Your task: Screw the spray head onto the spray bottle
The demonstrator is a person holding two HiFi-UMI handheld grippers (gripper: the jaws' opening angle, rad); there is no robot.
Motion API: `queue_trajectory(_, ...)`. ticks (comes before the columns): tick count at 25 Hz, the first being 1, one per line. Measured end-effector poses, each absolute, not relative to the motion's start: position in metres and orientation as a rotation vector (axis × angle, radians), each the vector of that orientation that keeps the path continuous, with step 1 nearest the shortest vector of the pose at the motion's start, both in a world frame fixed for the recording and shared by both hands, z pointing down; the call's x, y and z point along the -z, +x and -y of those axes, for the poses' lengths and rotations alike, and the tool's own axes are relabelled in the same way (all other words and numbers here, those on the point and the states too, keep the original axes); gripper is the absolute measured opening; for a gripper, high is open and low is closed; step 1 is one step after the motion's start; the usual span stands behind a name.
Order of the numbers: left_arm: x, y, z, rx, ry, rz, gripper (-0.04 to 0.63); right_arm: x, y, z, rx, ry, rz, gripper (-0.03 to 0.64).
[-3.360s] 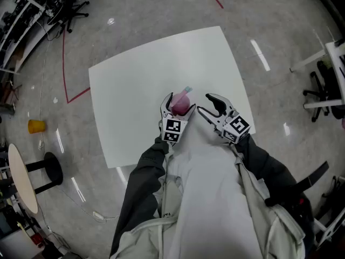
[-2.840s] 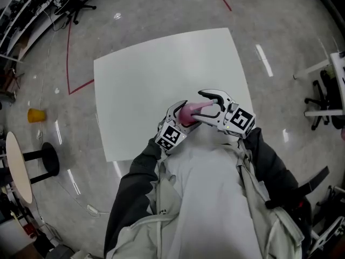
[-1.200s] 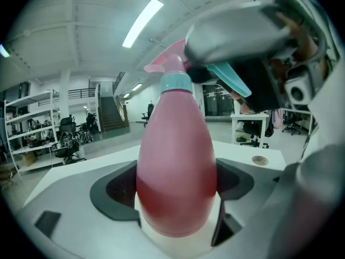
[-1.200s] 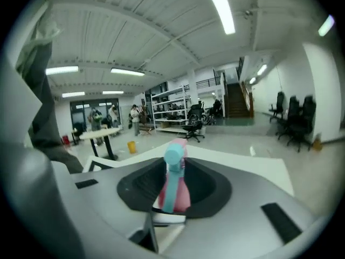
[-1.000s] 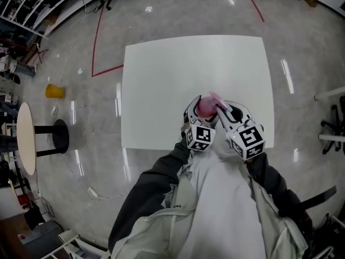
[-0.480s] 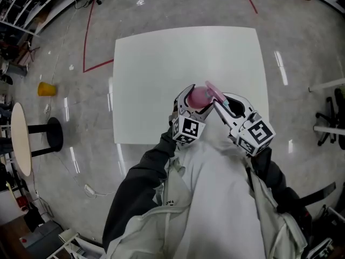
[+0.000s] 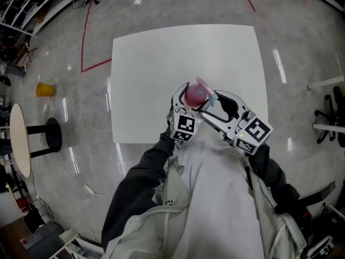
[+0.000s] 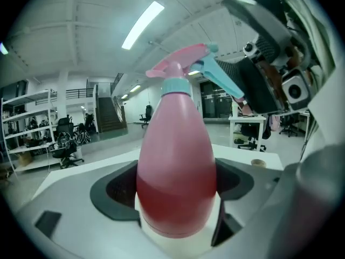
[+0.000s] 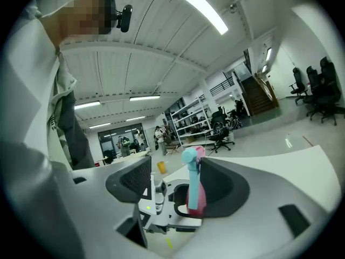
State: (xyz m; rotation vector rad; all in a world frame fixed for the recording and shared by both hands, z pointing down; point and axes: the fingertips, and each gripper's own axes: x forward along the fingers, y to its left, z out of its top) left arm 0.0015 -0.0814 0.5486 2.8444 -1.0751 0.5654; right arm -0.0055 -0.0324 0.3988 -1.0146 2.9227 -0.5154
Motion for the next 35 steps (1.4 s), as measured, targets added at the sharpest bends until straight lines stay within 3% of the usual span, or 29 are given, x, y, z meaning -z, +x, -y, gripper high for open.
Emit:
queue_trajectory(6,-0.555,0.001,0.075,-0.587,2.813,0.998,0.426,-0.397,-0.026,0.018,0.567,-0.878,-2.918,0.279)
queue_trajectory(10,-0.549,0.003,0.069,-0.581,2.850,0.853,0.426,-0.405,-0.011,0.019,0.378,-0.888,-3.040,0.276)
queue_trajectory(12,-0.549,0.003,0.071,-0.574,2.829,0.829,0.426,-0.415,-0.015,0.014,0.340,-0.846,-3.128,0.172)
queue_trajectory(13,-0.550,0.005,0.071,-0.567,2.821,0.821,0.426,-0.417,-0.018,0.011,0.347,-0.814,-3.137,0.152)
queue_trajectory(18,-0.535,0.027,0.053,-0.560,2.873,0.580,0.426,-0.395,-0.030,0.004,0.311,-0.715,-3.064,0.152)
queue_trajectory(22,-0.505,0.031,0.036,-0.425,2.915,0.268,0.426,-0.367,0.013,0.012,0.211,-0.794,-2.972,0.154)
queue_trajectory(25,-0.489,0.027,0.020,-0.437,2.980,0.004,0.426,-0.371,0.027,0.025,0.171,-0.749,-3.049,0.248)
queue_trajectory(28,-0.485,0.035,-0.002,-0.535,3.000,-0.237,0.426,-0.365,0.012,0.025,0.138,-0.567,-3.108,0.261)
queue_trajectory(29,-0.486,0.038,-0.004,-0.556,3.001,-0.261,0.426,-0.365,0.007,0.023,0.122,-0.545,-3.137,0.251)
queue_trajectory(31,-0.488,0.043,0.007,-0.556,3.012,-0.182,0.426,-0.367,0.003,0.025,0.074,-0.621,-3.175,0.128)
queue_trajectory(35,-0.506,0.043,0.050,-0.602,3.025,0.319,0.426,-0.391,0.024,0.065,0.286,-1.220,-3.054,0.120)
